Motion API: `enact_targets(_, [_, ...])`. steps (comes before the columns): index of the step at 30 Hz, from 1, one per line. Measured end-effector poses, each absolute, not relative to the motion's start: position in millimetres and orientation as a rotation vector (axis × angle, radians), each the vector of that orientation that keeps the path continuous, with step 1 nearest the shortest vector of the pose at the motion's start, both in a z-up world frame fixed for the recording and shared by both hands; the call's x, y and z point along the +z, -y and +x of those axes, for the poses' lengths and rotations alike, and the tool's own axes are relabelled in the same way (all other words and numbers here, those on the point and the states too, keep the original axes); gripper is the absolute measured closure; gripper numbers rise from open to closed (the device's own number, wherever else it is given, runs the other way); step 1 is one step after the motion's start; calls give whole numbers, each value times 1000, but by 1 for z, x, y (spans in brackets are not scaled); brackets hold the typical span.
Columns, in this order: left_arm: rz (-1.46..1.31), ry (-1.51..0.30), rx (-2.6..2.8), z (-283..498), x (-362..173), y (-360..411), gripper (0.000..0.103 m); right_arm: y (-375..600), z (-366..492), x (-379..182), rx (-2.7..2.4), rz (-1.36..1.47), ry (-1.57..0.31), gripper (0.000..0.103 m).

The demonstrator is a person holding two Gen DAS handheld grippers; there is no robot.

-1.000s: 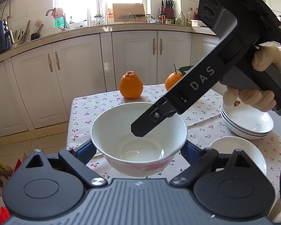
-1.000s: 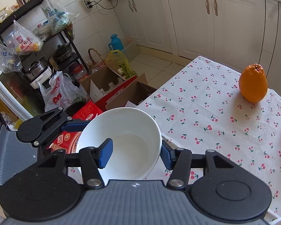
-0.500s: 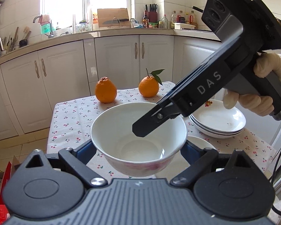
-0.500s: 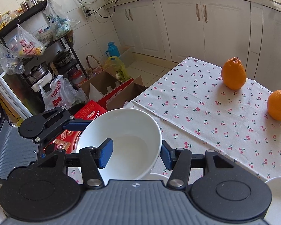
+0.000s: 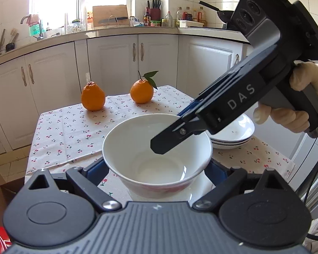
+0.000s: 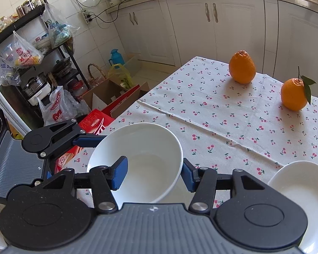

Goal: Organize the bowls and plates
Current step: 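Lift the white bowl with the right gripper and carry it to the bowl stack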

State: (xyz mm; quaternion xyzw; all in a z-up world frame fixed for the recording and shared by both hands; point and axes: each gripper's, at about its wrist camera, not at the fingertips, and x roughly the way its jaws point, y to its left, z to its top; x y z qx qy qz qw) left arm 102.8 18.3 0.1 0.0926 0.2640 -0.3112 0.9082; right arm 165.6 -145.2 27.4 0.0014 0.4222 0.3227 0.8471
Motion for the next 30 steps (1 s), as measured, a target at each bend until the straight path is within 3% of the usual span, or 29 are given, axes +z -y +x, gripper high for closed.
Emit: enact_targets(30, [188, -626, -669, 104, -22, -7, 8, 149, 160, 3, 656, -21, -933, 42])
